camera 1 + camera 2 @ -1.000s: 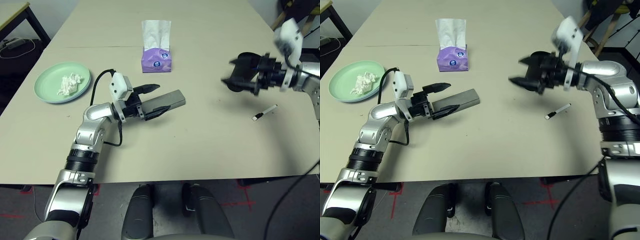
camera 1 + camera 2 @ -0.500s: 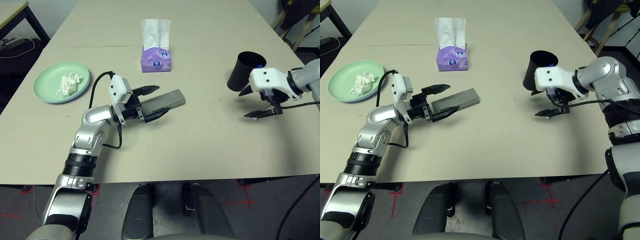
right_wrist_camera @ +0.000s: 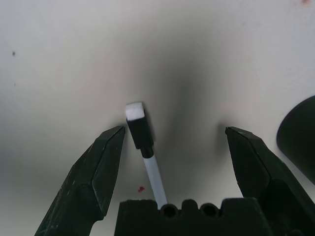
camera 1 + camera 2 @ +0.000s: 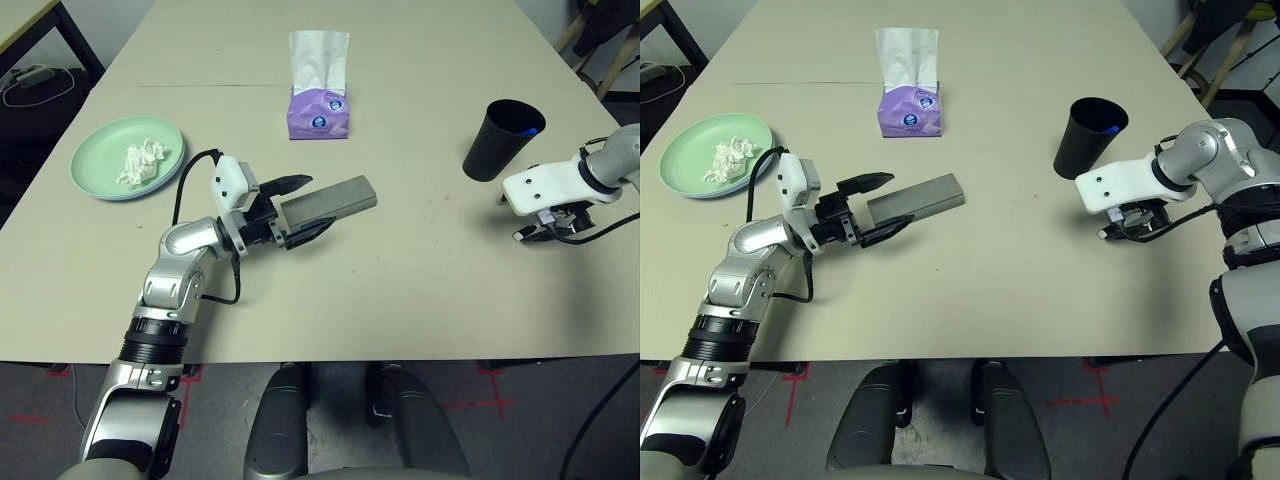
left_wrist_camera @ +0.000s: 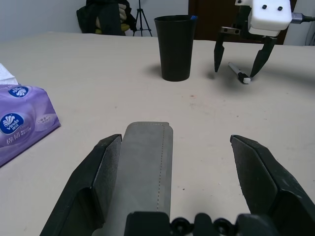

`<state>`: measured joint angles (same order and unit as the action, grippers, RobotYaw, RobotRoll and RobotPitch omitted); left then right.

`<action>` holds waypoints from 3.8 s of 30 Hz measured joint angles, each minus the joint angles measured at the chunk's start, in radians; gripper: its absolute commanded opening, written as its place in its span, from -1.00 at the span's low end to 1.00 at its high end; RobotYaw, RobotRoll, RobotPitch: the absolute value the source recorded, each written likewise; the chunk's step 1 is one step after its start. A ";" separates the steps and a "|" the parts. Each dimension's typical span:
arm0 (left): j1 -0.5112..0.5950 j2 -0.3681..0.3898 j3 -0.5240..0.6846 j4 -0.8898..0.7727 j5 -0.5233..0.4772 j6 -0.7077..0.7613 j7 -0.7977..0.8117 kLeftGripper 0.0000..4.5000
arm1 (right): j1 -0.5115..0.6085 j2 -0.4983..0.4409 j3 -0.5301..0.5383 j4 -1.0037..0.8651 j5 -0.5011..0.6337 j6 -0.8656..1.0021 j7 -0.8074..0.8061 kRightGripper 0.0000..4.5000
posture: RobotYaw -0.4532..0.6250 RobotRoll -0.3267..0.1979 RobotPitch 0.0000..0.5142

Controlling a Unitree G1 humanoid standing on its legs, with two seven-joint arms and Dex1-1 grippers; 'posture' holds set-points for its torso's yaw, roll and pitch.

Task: Organize and tidy the items on the table.

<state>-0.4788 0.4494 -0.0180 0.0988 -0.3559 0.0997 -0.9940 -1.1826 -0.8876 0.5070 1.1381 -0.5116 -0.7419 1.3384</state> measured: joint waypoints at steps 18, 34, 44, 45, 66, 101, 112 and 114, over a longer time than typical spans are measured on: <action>0.000 0.000 0.001 0.000 0.000 0.001 0.017 1.00 | -0.013 0.010 0.012 0.058 -0.055 -0.143 0.029 0.92 | 0.16 0.25 -0.10; -0.007 0.005 0.007 0.000 0.000 0.001 0.016 1.00 | -0.012 0.026 0.010 0.066 -0.025 -0.151 0.139 -0.81 | 0.13 0.25 -0.21; -0.052 0.003 0.007 0.045 0.001 -0.016 -0.013 1.00 | -0.012 -0.008 -0.013 -0.257 0.555 0.460 0.267 -0.81 | 0.06 0.25 -0.30; -0.057 0.003 0.007 0.052 0.001 -0.019 -0.015 1.00 | -0.005 -0.020 -0.019 -0.336 0.634 0.560 0.268 -0.81 | 0.06 0.25 -0.30; -0.095 -0.001 0.007 0.112 0.003 -0.045 -0.039 1.00 | 0.249 0.380 -0.741 -0.807 0.999 1.180 -0.611 -0.81 | 0.03 0.25 -0.41; -0.113 0.002 0.013 0.154 0.011 -0.075 -0.030 1.00 | 0.303 0.343 -0.792 -0.823 0.860 1.162 -0.999 0.15 | 0.03 0.25 -0.42; -0.139 -0.020 0.109 0.126 0.024 -0.044 0.234 1.00 | 0.469 0.420 -0.814 -0.915 0.896 1.037 -0.941 0.98 | 0.02 0.25 -0.44; -0.137 -0.048 0.143 0.104 0.030 -0.038 0.329 1.00 | 0.496 0.445 -0.835 -0.960 0.932 1.019 -0.926 0.98 | 0.03 0.25 -0.44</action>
<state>-0.6160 0.4017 0.1245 0.2029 -0.3255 0.0617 -0.6653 -0.6864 -0.4427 -0.3283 0.1782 0.4205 0.2776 0.4122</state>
